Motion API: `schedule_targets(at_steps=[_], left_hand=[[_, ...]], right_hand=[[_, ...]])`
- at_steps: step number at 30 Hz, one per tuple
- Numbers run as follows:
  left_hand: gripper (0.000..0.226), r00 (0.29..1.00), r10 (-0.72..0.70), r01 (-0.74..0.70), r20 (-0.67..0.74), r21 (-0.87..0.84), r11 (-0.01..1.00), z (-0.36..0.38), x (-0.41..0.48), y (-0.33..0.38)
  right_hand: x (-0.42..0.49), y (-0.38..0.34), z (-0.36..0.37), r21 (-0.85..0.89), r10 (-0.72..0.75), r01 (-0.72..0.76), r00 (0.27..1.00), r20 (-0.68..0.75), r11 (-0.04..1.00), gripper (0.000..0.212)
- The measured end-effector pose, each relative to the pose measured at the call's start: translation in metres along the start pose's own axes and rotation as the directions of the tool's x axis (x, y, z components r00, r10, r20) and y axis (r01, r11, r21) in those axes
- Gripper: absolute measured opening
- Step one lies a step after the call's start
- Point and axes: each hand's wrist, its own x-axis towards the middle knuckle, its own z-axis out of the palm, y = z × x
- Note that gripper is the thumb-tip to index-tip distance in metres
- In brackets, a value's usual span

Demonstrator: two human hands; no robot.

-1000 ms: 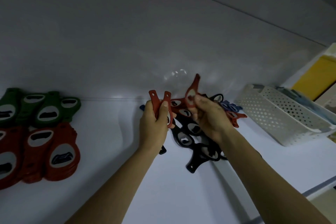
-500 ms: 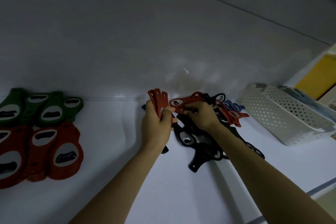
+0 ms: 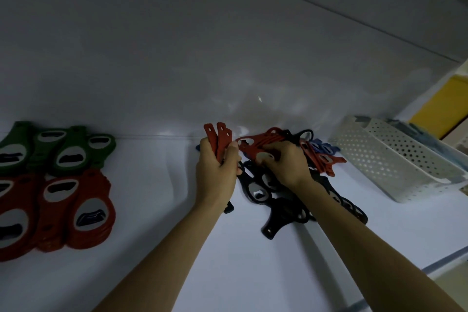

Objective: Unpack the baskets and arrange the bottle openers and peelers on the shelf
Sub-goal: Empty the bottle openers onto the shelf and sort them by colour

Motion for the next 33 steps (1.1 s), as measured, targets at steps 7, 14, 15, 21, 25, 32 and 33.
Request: schedule_targets(at_steps=[7,14,15,21,25,32,33], left_hand=[[0.013,0.999,0.008,-0.005,-0.038,0.076,0.997,0.0,0.0,-0.001],[0.057,0.995,-0.082,0.079,-0.06,-0.046,0.996,-0.002,0.004,-0.001],[0.06,0.995,-0.096,0.093,-0.032,-0.085,0.992,-0.004,0.005,0.0],[0.034,0.996,-0.082,0.081,-0.019,-0.065,0.995,-0.003,0.007,0.0],[0.026,0.995,-0.051,0.049,-0.081,-0.019,0.999,-0.003,0.01,-0.006],[0.026,0.998,-0.009,0.009,-0.069,0.005,1.0,-0.003,0.009,-0.008],[0.028,0.998,-0.014,0.014,-0.065,-0.004,1.0,-0.004,0.009,-0.007]], right_hand=[[-0.018,-0.052,-0.006,0.622,0.25,-0.058,0.942,-0.226,0.781,0.006],[-0.055,-0.095,0.001,0.44,-0.292,0.335,0.942,-0.163,0.833,0.027],[-0.054,-0.093,0.0,0.384,-0.297,0.33,0.944,-0.142,0.862,0.031],[-0.046,-0.08,0.002,0.483,-0.259,0.234,0.966,-0.017,0.844,0.032],[-0.025,-0.072,0.006,0.827,0.107,-0.109,0.992,0.06,0.551,0.033],[0.031,-0.023,0.019,-0.305,-0.032,0.09,0.981,0.19,0.948,0.045],[0.034,-0.021,0.02,-0.345,-0.039,0.107,0.979,0.199,0.933,0.046]])
